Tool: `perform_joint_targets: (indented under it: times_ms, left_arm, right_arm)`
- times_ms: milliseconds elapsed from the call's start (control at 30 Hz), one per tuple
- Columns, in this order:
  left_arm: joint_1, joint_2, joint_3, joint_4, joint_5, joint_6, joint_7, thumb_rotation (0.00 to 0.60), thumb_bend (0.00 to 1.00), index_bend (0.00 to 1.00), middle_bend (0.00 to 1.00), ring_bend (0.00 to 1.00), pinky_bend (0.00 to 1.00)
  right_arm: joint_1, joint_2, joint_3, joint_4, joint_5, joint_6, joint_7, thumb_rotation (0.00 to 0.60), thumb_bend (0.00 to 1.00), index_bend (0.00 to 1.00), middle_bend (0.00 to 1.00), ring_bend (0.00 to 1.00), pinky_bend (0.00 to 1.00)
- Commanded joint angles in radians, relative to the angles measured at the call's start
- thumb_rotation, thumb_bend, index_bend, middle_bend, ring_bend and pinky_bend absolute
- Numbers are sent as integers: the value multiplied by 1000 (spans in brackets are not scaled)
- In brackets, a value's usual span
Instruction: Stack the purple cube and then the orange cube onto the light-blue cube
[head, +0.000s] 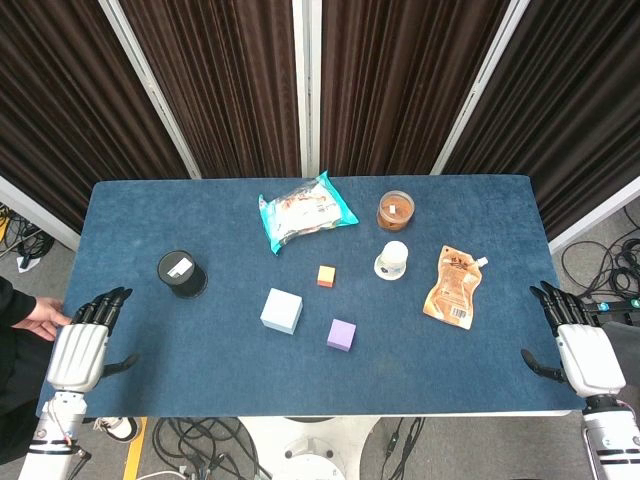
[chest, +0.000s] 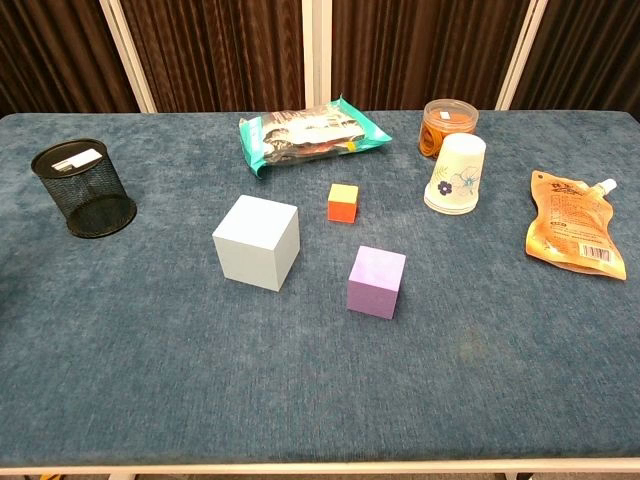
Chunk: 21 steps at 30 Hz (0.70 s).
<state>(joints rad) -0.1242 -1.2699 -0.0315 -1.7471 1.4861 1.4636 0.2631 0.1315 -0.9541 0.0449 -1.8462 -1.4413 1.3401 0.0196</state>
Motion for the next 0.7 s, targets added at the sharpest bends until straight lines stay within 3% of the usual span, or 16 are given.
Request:
perform_joint_targets:
  times_ms: [33, 700]
  left_arm:
    - [0, 0, 0, 1, -1, -1, -1, 600, 69, 162, 222, 158, 229]
    - [-8, 11, 0, -24, 20, -1, 17, 600, 70, 162, 222, 158, 229]
  right_arm:
    - [0, 0, 0, 0, 0, 0, 0, 600, 184, 0, 0, 0, 0]
    - [0, -2, -2, -2, 0, -2, -6, 600, 184, 0, 0, 0, 0]
